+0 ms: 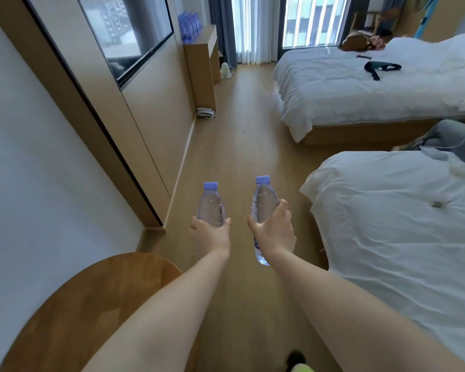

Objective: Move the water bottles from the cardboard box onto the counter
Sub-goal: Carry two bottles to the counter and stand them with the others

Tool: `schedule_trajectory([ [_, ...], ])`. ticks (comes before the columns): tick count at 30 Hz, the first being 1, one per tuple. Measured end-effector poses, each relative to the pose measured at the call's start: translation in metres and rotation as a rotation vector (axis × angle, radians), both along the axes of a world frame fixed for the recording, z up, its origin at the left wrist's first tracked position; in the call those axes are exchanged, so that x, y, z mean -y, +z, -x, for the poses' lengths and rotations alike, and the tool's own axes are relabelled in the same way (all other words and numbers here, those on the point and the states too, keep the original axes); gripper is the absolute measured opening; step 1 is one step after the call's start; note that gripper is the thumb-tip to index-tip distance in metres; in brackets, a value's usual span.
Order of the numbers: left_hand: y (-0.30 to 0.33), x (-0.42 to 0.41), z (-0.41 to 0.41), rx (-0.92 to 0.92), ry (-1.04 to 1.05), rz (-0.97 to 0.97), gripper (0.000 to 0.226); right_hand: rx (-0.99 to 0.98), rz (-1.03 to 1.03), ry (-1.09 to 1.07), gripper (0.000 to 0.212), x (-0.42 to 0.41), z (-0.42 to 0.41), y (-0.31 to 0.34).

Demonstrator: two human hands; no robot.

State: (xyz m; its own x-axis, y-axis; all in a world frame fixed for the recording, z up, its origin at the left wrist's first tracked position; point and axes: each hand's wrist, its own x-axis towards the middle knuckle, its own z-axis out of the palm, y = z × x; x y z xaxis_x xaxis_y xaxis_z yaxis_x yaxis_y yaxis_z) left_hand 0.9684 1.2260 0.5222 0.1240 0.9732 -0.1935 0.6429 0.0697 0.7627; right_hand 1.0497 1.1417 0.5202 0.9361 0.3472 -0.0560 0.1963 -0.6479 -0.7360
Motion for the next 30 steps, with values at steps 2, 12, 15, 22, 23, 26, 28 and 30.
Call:
schedule_trajectory([
  [2,-0.006,-0.026,-0.037,-0.004,0.021,0.032,0.078,0.002,0.006,0.011,0.080,-0.028,-0.041,-0.006],
  [12,0.005,-0.157,-0.271,0.045,0.100,0.091,0.067,-0.001,-0.029,0.078,0.080,-0.174,-0.283,0.002],
  [15,0.019,-0.194,-0.334,0.085,0.106,0.083,0.066,-0.031,-0.026,0.086,0.080,-0.212,-0.344,0.015],
  [22,0.017,-0.306,-0.468,0.097,0.095,0.062,0.068,-0.021,-0.016,0.101,0.078,-0.310,-0.482,0.008],
  [23,0.014,-0.325,-0.487,0.080,0.095,0.058,0.068,-0.016,-0.007,0.099,0.077,-0.327,-0.502,0.005],
  [26,0.003,-0.389,-0.544,0.074,0.123,0.067,0.067,0.004,0.016,0.100,0.076,-0.385,-0.564,-0.004],
  [28,-0.002,-0.436,-0.586,0.080,0.164,0.076,0.066,0.013,0.038,0.103,0.075,-0.425,-0.604,-0.006],
  [30,-0.002,-0.480,-0.632,0.075,0.170,0.080,0.066,0.023,0.051,0.095,0.074,-0.464,-0.645,-0.005],
])
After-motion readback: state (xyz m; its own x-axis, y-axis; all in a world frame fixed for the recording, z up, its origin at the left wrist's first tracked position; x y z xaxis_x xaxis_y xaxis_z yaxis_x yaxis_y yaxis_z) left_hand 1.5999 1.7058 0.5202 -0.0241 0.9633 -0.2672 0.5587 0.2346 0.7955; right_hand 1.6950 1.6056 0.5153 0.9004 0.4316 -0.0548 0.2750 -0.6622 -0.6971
